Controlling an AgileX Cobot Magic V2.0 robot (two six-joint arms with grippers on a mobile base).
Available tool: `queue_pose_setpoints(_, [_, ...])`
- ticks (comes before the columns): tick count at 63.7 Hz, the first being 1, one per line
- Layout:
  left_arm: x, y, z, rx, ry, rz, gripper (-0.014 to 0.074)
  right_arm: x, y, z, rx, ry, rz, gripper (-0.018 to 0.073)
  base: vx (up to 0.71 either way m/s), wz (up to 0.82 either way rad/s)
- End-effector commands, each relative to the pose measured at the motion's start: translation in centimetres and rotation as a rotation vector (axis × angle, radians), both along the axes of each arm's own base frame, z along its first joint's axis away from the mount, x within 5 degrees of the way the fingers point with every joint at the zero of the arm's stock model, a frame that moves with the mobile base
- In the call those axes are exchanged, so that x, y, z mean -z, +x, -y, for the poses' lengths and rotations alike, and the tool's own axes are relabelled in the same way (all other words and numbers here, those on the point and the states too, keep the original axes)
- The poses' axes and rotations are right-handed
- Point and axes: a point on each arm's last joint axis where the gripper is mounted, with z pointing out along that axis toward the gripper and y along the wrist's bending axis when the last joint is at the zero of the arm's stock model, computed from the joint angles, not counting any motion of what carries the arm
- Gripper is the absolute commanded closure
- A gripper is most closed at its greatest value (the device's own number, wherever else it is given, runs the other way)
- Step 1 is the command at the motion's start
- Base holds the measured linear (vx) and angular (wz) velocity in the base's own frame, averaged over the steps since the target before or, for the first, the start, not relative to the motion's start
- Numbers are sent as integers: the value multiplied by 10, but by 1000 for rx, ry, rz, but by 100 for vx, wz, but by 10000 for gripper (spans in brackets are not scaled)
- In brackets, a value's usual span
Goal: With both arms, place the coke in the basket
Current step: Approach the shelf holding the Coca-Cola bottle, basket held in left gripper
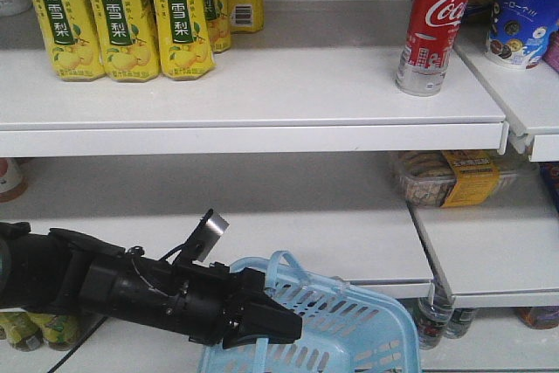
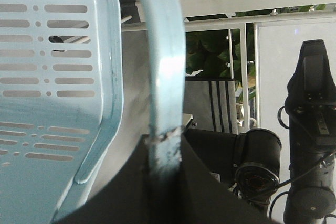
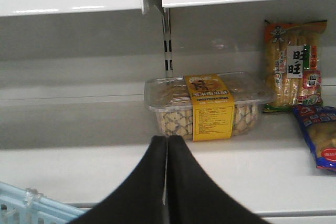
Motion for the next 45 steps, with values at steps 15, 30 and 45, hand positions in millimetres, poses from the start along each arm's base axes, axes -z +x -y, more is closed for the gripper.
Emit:
queue_pose_setpoints(15, [-28, 2, 5, -23, -148, 23, 603, -4, -1, 1, 13, -17, 85, 568, 2, 1])
queue_pose_setpoints(30, [-28, 2, 5, -23, -148, 23, 603, -4, -1, 1, 13, -17, 85, 568, 2, 0])
queue_pose_setpoints(45, [-28, 2, 5, -23, -148, 23, 603, -4, -1, 1, 13, -17, 85, 568, 2, 1])
